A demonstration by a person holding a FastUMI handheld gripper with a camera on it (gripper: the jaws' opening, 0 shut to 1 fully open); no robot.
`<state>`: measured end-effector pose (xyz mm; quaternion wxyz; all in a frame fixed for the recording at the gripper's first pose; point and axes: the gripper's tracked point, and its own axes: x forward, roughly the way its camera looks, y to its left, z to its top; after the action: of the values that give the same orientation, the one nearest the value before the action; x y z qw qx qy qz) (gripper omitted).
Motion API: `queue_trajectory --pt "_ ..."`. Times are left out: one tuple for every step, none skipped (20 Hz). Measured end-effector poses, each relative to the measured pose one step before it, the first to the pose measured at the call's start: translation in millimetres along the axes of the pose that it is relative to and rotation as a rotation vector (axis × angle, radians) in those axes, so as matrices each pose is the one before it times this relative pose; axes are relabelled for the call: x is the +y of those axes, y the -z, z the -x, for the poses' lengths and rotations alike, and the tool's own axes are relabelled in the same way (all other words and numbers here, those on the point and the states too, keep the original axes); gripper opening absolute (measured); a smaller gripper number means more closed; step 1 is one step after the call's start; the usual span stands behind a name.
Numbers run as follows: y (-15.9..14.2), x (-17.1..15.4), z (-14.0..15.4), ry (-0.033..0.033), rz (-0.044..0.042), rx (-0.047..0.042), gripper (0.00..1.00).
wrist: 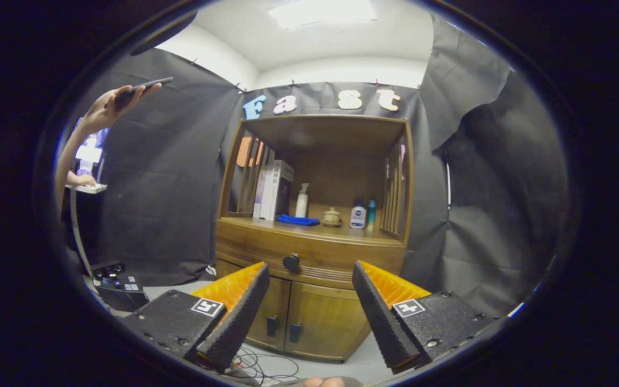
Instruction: Pull open the drawer, take out the items inside it, and place them on the countertop above the cabinet.
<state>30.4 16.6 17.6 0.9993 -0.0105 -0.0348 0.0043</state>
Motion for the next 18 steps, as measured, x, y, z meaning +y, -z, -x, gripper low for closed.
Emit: queue_trajectory --pt "-6.95 4.4 -8.35 -0.00633 0.00036 -0.02017 1.0" --pt "-8.29 3.11 -11.21 0.006 0.00527 -0.01745 1.0" --pt "-6.67 4.31 -15.47 0.00234 0.0012 -0.01714 1.0" --pt "-1.93 5.88 -16.15 -0.00097 0.00032 -0.00015 1.0" --pt "4.11 5.98 -17.88 0.00126 -0.00224 0.01398 1.0" --pt "5.94 3.36 -15.63 0.00949 -0.00546 0.01545 1.0" --pt "4.81 3.65 -17.34 0.00968 -0.01553 0.01794 1.0" --pt "9.12 6.16 -16.07 0.00134 -0.01323 0.0199 1.0" --pt "13.04 4.02 -17.66 0.01041 -0.00019 0.02643 1.0" --pt "13.43 1.77 -14.61 0.00753 0.0062 0.03354 1.0" --pt "12.08 0.59 -16.04 0.01391 0.00547 0.02324 1.0" --pt "7.85 -0.37 -15.39 0.01698 0.00537 0.01855 1.0" --pt "8.37 -0.6 -14.9 0.01423 0.00458 0.02355 1.0" --pt "6.08 1.1 -14.7 0.01017 0.00277 0.02293 0.99" --pt "4.58 0.9 -13.14 0.00803 0.00201 0.02475 0.99" --pt "5.33 1.55 -13.22 0.00426 -0.00203 0.03192 0.99" --pt "3.19 2.07 -11.33 0.00225 -0.00552 0.0186 0.98" --pt "3.63 0.21 -6.52 0.00639 -0.00077 0.01425 0.98"
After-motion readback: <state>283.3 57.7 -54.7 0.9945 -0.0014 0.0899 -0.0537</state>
